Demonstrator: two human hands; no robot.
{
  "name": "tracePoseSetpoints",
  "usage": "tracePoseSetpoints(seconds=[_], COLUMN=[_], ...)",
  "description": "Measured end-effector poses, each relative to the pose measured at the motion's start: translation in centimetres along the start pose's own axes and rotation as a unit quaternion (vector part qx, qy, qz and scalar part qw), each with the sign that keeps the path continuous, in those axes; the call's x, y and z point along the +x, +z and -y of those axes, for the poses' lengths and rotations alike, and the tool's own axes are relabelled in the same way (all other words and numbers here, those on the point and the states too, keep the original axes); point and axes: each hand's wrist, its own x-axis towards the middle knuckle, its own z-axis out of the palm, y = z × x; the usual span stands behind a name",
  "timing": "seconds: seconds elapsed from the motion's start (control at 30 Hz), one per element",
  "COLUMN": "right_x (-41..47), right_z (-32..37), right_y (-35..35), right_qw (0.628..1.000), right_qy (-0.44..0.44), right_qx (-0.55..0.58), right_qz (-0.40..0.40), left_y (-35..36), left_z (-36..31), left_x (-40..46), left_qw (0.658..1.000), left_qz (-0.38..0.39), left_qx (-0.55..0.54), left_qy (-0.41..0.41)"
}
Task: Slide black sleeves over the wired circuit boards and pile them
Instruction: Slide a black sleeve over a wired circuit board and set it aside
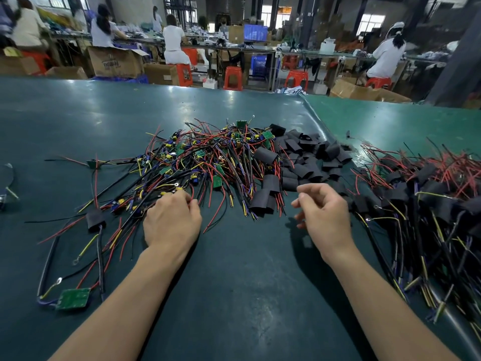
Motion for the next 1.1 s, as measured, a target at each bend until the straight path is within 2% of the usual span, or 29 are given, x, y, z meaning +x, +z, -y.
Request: tracePoseSetpoints(seconds=[0.07,0.13,0.27,0.33,0.4,0.47,0.57,0.63,0.77,0.97,1.1], right_x=[-0.2,-0.6,-1.0,-1.0,-0.9,-0.8,-0.9,-1.1,-1.0,-0.3,-0.3], right_z=[-0.2,-0.3,-0.3,-0.4,-0.5,-0.5,-0.3,-0.2,-0.1,-0.7,-0.6], right_y=[0.3,0.6,1.0,1.0,1.0,1.0,1.5,2.1,2.7,2.8,2.8], right_qw=[0.997,0.992,0.98,0.975,0.971,0.957,0.932,0.916,0.894,0.935,0.977], right_qy=[-0.037,-0.065,-0.107,-0.124,-0.14,-0.18,-0.237,-0.263,-0.335,-0.305,-0.2], right_qx=[-0.054,-0.093,-0.136,-0.15,-0.167,-0.204,-0.21,-0.211,-0.203,-0.136,-0.037], right_qz=[0.028,0.052,0.094,0.102,0.101,0.101,0.176,0.219,0.22,0.119,0.062], left_y=[0.1,0.2,0.0,-0.3,-0.3,-0.2,-0.1,-0.3,-0.6,-0.4,0.0], left_z=[-0.2,-0.7,-1.7,-1.8,-2.0,-2.5,-3.2,-3.4,-3.7,-3.9,-4.0], left_x=[-0.1,-0.3,-0.8,-0.7,-0.8,-1.4,-2.5,-2.9,-3.2,-2.9,-2.6], left_qw=[1.0,0.998,0.977,0.955,0.93,0.899,0.854,0.838,0.812,0.819,0.84], left_qz=[-0.001,-0.016,-0.13,-0.196,-0.226,-0.205,-0.13,-0.082,-0.013,0.008,-0.094], left_qx=[-0.004,-0.053,-0.14,-0.172,-0.221,-0.279,-0.339,-0.358,-0.385,-0.351,-0.32], left_qy=[0.01,0.02,0.094,0.14,0.191,0.268,0.372,0.403,0.438,0.455,0.428])
